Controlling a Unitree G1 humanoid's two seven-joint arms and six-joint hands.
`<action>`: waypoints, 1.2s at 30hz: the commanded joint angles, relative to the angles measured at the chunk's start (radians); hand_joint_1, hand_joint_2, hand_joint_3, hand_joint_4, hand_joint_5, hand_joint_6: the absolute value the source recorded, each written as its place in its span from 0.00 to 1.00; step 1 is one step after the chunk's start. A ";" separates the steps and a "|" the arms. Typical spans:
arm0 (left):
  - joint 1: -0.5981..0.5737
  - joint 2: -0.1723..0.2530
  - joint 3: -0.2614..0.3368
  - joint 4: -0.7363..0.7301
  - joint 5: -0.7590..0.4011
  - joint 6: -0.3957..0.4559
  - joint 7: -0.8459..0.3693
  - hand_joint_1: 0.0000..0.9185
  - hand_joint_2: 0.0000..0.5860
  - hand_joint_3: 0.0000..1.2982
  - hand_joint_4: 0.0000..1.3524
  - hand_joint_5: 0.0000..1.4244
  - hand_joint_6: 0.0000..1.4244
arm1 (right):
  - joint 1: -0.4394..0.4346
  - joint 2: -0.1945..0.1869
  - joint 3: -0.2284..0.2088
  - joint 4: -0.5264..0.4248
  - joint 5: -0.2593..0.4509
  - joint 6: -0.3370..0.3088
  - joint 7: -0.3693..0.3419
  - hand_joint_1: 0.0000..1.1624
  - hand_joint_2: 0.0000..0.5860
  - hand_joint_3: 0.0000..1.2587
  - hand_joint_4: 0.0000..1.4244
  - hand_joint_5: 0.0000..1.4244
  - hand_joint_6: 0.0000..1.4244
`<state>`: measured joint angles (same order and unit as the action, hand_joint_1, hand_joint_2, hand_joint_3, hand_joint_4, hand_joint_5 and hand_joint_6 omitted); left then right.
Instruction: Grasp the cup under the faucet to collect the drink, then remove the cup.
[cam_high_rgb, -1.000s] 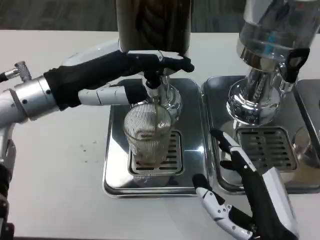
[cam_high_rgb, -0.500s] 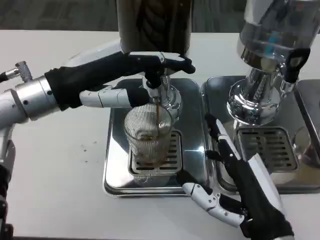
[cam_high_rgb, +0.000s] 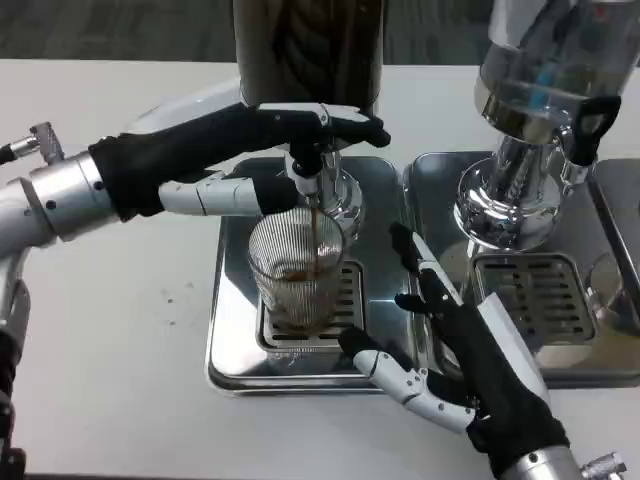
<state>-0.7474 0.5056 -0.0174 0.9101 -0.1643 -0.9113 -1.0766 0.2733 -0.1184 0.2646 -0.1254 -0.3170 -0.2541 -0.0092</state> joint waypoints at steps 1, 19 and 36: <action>0.019 0.008 -0.013 -0.015 0.016 -0.012 -0.006 0.00 0.12 0.19 0.09 0.10 0.06 | -0.028 0.011 -0.002 0.022 0.014 0.000 0.002 0.45 0.36 0.03 0.02 0.01 0.12; 0.025 0.010 -0.012 -0.027 0.013 -0.011 -0.003 0.00 0.13 0.19 0.09 0.10 0.07 | -0.132 0.030 0.004 0.114 0.018 0.001 0.007 0.43 0.34 0.04 0.03 0.02 0.13; 0.030 0.012 -0.011 -0.043 0.009 -0.006 0.000 0.00 0.13 0.19 0.09 0.10 0.07 | -0.224 0.046 0.005 0.217 0.017 -0.010 0.000 0.43 0.35 0.04 0.04 0.03 0.14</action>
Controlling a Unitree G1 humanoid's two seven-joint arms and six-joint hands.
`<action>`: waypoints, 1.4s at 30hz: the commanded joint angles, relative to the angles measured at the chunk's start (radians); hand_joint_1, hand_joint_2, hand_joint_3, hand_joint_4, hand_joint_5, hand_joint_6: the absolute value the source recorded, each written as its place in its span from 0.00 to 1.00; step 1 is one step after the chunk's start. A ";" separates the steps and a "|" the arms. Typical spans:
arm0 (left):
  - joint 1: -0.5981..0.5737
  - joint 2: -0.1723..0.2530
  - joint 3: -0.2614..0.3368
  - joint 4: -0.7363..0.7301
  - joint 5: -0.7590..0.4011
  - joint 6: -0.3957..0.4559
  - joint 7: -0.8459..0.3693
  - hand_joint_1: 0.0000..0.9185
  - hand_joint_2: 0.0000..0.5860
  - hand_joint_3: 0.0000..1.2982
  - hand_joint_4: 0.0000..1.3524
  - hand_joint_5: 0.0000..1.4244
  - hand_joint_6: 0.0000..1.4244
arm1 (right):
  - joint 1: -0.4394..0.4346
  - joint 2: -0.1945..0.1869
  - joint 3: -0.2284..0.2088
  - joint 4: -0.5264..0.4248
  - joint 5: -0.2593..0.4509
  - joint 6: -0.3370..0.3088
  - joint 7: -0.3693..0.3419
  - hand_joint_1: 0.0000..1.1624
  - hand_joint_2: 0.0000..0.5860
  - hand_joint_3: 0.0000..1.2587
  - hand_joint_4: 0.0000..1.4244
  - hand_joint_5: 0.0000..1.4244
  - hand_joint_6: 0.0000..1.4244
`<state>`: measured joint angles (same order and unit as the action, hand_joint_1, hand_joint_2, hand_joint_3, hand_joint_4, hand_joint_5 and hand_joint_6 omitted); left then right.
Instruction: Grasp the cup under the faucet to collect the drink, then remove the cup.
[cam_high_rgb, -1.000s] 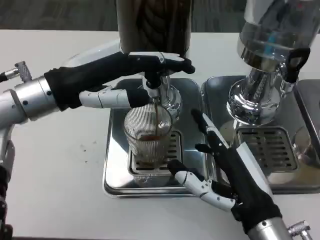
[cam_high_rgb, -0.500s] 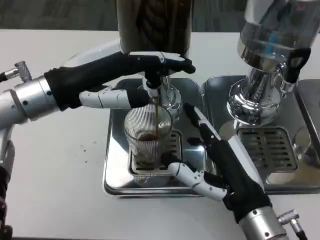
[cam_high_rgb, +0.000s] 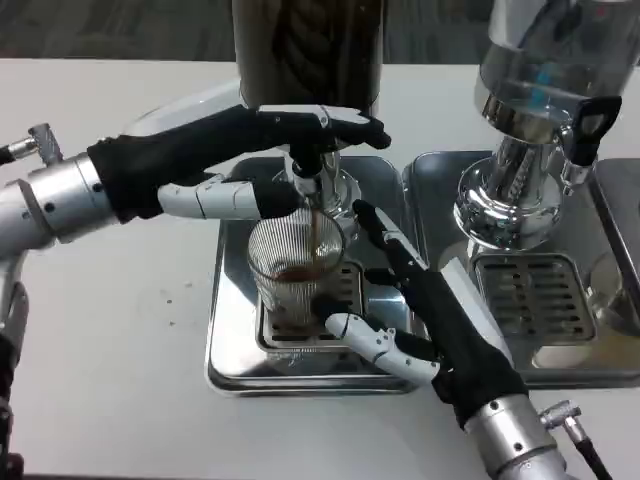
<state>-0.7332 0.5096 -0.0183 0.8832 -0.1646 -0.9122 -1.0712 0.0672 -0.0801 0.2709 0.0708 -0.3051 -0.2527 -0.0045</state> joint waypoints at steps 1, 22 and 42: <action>0.016 0.009 -0.009 -0.017 0.008 -0.003 -0.006 0.00 0.13 0.19 0.09 0.10 0.07 | -0.025 0.008 -0.001 0.030 0.007 -0.012 -0.004 0.43 0.35 0.04 0.04 0.03 0.14; 0.032 0.015 -0.002 -0.039 -0.001 0.005 0.002 0.00 0.13 0.19 0.09 0.10 0.07 | -0.095 0.028 -0.005 0.132 0.006 -0.046 -0.022 0.34 0.08 0.05 0.03 0.03 0.13; 0.046 0.018 0.007 -0.050 -0.009 0.019 0.011 0.00 0.13 0.19 0.09 0.10 0.07 | -0.135 0.046 -0.005 0.192 0.016 -0.063 -0.023 0.30 0.00 0.06 0.04 0.03 0.12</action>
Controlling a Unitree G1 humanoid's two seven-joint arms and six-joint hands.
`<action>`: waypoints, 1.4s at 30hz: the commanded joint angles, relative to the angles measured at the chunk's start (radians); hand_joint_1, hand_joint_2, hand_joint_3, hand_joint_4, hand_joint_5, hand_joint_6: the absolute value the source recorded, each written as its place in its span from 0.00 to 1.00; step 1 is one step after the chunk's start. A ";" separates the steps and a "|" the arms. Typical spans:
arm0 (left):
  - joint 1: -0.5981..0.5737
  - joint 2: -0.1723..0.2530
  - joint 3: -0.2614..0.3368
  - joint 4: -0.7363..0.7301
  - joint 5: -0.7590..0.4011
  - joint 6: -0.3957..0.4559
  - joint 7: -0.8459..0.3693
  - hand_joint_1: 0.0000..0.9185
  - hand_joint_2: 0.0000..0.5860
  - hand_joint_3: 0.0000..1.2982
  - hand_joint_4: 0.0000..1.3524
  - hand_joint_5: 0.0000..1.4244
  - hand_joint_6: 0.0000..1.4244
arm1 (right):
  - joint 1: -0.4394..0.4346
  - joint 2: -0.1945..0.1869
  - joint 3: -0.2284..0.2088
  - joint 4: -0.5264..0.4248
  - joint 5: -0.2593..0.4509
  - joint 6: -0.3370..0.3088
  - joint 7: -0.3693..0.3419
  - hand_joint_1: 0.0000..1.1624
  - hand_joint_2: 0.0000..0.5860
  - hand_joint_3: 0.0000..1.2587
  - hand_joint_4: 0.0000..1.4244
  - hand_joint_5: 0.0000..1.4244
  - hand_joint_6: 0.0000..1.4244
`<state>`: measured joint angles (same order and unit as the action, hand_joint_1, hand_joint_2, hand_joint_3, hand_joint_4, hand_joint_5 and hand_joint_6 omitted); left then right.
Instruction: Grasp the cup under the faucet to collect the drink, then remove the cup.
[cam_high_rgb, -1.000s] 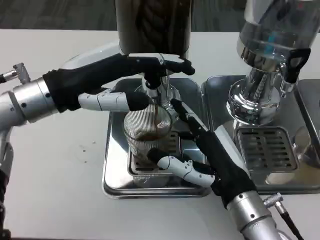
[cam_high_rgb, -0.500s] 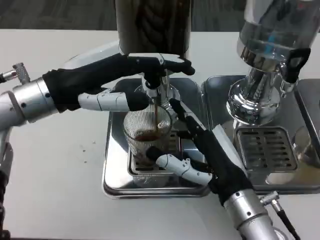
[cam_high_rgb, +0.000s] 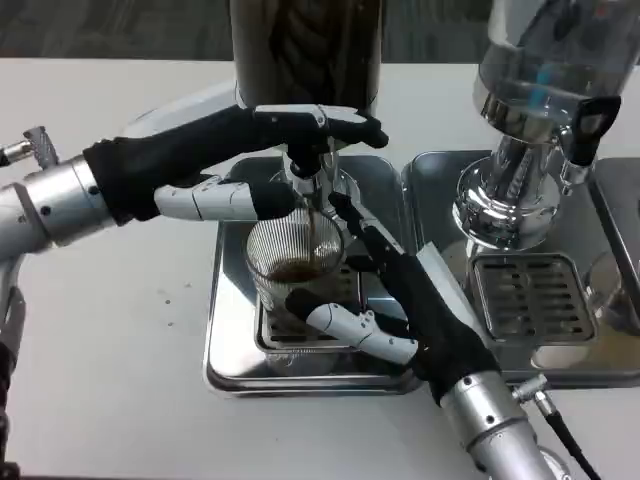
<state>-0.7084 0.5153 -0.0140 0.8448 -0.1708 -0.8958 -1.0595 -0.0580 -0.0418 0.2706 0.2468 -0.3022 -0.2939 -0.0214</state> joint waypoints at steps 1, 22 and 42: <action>0.021 0.012 0.007 -0.009 -0.006 0.004 0.003 0.00 0.13 0.19 0.09 0.10 0.07 | -0.010 0.009 -0.005 0.015 0.012 -0.024 -0.010 0.30 0.00 0.06 0.04 0.03 0.12; 0.042 0.030 0.109 0.001 -0.040 0.023 0.074 0.00 0.15 0.17 0.07 0.09 0.08 | -0.029 0.013 0.000 0.037 0.022 -0.036 -0.002 0.38 0.19 0.05 0.04 0.04 0.12; 0.125 0.098 0.184 0.024 -0.025 0.013 0.172 0.00 0.15 0.16 0.07 0.09 0.08 | -0.063 0.012 -0.001 0.089 0.028 -0.058 0.005 0.40 0.27 0.03 0.02 0.02 0.12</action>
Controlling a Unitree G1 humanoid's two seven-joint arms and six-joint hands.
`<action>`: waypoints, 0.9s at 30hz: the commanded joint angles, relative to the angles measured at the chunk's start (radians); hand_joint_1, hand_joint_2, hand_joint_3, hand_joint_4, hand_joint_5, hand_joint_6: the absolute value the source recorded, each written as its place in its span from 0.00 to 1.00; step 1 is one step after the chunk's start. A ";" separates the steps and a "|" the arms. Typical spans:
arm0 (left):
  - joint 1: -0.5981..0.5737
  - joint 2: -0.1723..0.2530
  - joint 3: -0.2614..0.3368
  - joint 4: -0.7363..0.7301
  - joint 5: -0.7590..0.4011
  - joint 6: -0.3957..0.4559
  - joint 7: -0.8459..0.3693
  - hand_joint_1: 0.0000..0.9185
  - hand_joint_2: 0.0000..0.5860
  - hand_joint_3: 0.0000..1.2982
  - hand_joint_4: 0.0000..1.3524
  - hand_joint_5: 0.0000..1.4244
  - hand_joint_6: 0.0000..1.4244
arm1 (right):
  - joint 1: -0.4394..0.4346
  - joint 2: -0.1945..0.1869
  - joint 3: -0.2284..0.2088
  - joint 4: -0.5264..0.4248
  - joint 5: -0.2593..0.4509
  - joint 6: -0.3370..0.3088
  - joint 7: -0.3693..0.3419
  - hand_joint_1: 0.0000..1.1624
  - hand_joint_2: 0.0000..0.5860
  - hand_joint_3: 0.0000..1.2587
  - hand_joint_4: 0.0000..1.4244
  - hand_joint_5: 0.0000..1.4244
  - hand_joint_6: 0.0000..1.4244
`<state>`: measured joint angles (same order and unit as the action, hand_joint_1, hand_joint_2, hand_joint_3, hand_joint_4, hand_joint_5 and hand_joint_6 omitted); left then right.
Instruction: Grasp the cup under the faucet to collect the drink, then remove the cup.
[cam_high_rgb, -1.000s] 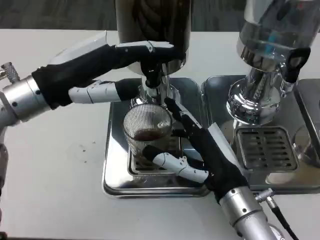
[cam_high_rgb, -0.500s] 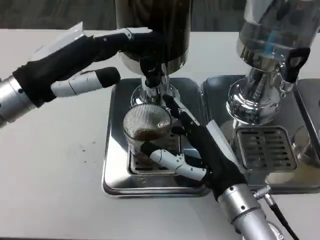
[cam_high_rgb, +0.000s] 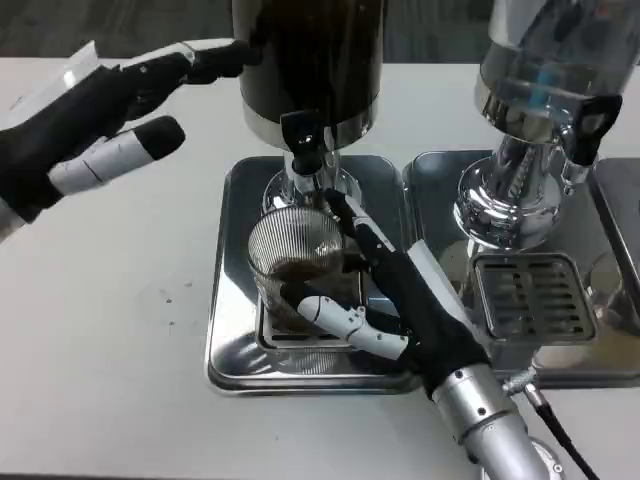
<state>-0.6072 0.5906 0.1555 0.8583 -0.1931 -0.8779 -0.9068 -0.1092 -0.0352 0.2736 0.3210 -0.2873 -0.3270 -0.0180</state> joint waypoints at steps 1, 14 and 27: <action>0.031 0.027 0.020 0.013 -0.004 -0.005 0.024 0.00 0.15 0.16 0.07 0.09 0.08 | -0.013 0.006 -0.005 0.017 0.015 -0.024 0.003 0.40 0.27 0.03 0.02 0.02 0.12; 0.134 0.046 0.068 0.020 -0.015 -0.007 0.065 0.00 0.16 0.16 0.07 0.09 0.08 | -0.034 0.003 -0.018 0.050 0.034 -0.027 0.024 0.41 0.30 0.01 0.00 0.01 0.11; 0.208 0.049 0.095 0.003 -0.027 -0.002 0.076 0.00 0.16 0.16 0.07 0.09 0.07 | -0.057 -0.006 -0.029 0.087 0.047 -0.027 0.045 0.44 0.34 0.00 0.00 0.00 0.10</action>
<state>-0.4176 0.6259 0.2402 0.8739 -0.2075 -0.8785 -0.8446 -0.1541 -0.0407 0.2490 0.3934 -0.2482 -0.3430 0.0208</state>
